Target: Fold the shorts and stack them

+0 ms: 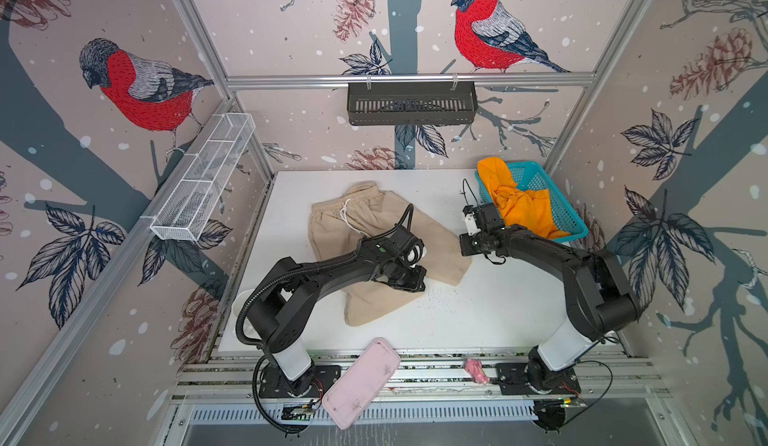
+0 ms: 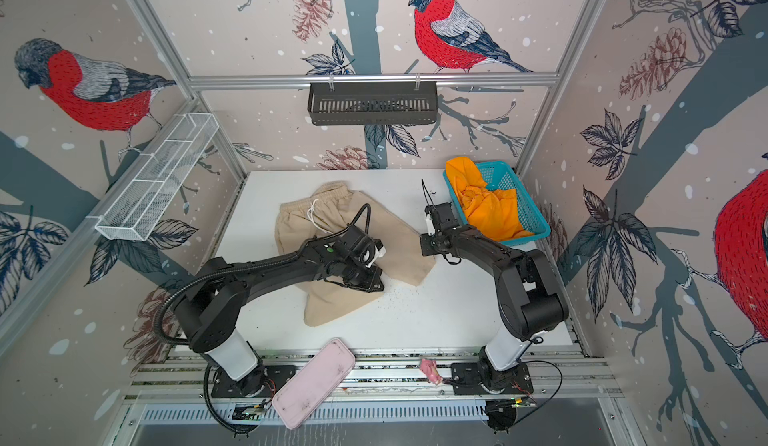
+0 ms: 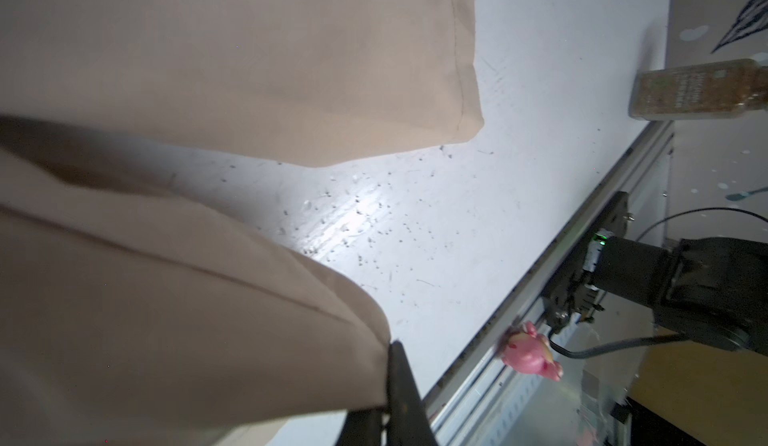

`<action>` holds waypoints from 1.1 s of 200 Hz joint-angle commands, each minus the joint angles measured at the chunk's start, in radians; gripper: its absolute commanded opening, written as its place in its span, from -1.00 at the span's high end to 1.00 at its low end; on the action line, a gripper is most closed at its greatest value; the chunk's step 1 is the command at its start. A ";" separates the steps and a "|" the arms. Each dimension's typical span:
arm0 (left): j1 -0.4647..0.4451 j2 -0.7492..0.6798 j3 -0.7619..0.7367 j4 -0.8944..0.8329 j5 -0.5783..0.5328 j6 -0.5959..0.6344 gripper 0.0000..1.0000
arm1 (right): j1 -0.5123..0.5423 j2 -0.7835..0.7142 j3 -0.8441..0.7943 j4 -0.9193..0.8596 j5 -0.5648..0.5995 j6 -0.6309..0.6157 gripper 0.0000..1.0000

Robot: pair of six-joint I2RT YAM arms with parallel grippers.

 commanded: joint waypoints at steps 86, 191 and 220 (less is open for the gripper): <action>0.264 -0.054 0.329 -0.202 -0.452 0.169 -0.96 | 0.068 -0.042 0.097 0.079 -0.030 -0.100 -0.22; 0.633 -0.166 -0.046 0.320 -0.538 0.102 -0.96 | 0.290 0.543 0.668 0.230 -0.023 -0.140 -0.37; 0.633 -0.060 0.007 0.397 -0.339 0.224 -0.96 | 0.287 0.669 0.832 0.172 -0.023 -0.125 -0.37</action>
